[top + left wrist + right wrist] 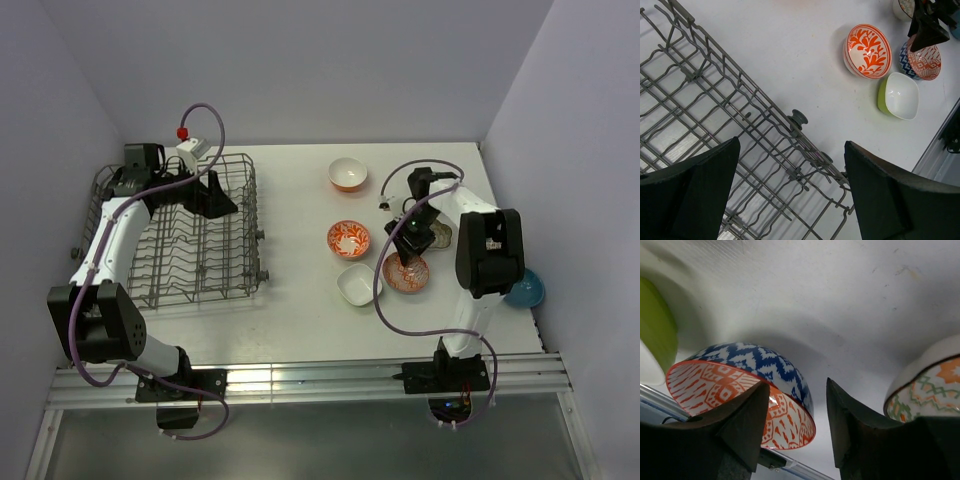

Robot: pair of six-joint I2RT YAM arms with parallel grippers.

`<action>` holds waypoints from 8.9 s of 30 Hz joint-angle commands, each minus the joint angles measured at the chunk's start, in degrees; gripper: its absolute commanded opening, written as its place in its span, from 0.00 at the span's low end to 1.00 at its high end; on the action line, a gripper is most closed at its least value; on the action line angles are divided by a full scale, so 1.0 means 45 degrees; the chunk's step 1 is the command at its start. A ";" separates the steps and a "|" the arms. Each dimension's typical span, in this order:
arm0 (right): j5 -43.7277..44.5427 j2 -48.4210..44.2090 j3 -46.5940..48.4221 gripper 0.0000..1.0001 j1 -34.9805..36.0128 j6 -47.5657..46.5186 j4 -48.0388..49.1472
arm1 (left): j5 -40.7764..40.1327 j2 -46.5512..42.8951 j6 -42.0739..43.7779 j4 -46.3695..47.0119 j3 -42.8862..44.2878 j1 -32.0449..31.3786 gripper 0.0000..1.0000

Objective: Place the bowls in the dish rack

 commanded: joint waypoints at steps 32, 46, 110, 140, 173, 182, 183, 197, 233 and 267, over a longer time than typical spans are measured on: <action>-0.6761 -0.1858 0.5330 0.00 0.0311 0.2479 -0.0134 | 0.1608 -0.2064 -0.4177 0.2329 -0.0259 -0.0038 0.99; -0.8933 -0.2446 0.2714 0.00 0.3420 1.1290 1.0219 | 0.3018 -0.3980 -1.1619 0.8910 -0.4536 -0.1305 1.00; -0.7526 -0.0667 0.3184 0.54 0.5433 1.2600 0.9655 | 0.0010 -0.3316 -1.4535 1.0653 -0.4381 -0.2754 0.00; -0.6178 -0.1409 0.3652 0.95 0.4925 1.0178 0.6569 | -0.9460 -0.2848 -0.3502 -0.0342 -0.0829 0.2989 0.00; -0.5670 -0.1488 0.3164 0.96 0.4398 0.9280 0.5631 | -1.5790 0.2230 0.2438 0.2860 -0.1081 0.3380 0.00; -0.5709 -0.1526 0.2950 0.96 0.4320 0.9260 0.5709 | -1.6103 0.3051 0.2594 0.3445 -0.0944 0.3379 0.00; -0.5728 -0.1507 0.2930 0.96 0.4320 0.9260 0.5728 | -1.6123 0.3071 0.2594 0.3484 -0.0944 0.3380 0.00; -0.5533 -0.1468 0.3067 0.96 0.4320 0.8987 0.5357 | -1.5089 0.3969 0.2028 0.3017 -0.0690 0.3321 0.61; -0.4520 -0.2619 0.4922 0.96 0.0089 0.6254 0.1336 | -0.5580 -0.0463 0.0994 -0.1261 0.2708 0.2893 1.00; 0.1810 -0.1079 0.1876 0.55 -0.8414 0.1761 0.1684 | -0.5595 -0.0777 -0.0121 -0.0695 0.2162 -0.2518 0.99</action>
